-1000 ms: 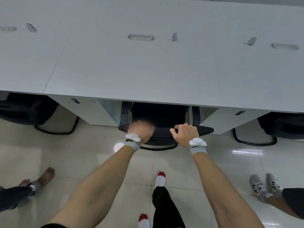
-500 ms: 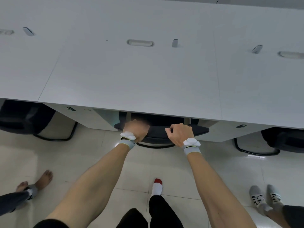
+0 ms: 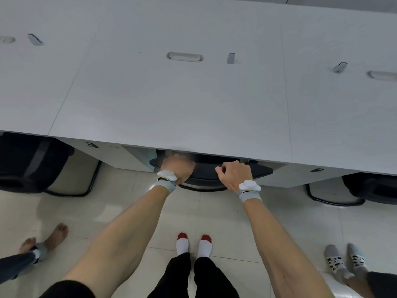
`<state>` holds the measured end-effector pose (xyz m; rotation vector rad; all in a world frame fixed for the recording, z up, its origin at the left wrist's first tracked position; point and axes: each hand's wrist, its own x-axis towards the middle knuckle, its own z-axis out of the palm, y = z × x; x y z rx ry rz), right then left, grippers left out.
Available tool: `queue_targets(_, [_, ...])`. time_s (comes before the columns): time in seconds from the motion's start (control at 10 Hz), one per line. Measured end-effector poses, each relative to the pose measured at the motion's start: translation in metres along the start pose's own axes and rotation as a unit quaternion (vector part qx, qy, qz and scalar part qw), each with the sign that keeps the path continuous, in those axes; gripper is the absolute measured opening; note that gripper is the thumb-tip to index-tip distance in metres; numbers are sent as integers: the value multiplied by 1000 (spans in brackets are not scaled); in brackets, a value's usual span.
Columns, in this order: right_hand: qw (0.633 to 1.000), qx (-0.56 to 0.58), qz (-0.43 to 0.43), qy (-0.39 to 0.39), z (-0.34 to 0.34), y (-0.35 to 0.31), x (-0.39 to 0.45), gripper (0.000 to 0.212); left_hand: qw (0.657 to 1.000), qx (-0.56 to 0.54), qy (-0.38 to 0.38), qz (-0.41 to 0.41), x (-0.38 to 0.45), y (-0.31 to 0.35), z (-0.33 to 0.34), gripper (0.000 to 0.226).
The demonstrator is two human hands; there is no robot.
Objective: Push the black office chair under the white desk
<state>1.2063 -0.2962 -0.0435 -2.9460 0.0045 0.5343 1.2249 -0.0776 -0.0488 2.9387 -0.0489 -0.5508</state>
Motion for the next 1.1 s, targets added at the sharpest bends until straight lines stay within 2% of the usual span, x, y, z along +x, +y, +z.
queue_targets(0.7, [1000,-16,-5,-22,-8,-7,5,49,999,-16,-27,-15,4,-1,-8,50])
queue_targets(0.9, [997,-7,-8,-73,-21,-9,-5,59,996,-36,-78,-23,-8,3,-17,51])
queue_targets(1.0, [990,4,5,-138,-31,-12,-13,73,989,-62,-134,-30,-14,3,-30,50])
queue_targets(1.1, [980,104,49,-162,-48,-13,-18,83,961,-193,-187,-58,-13,3,-52,48])
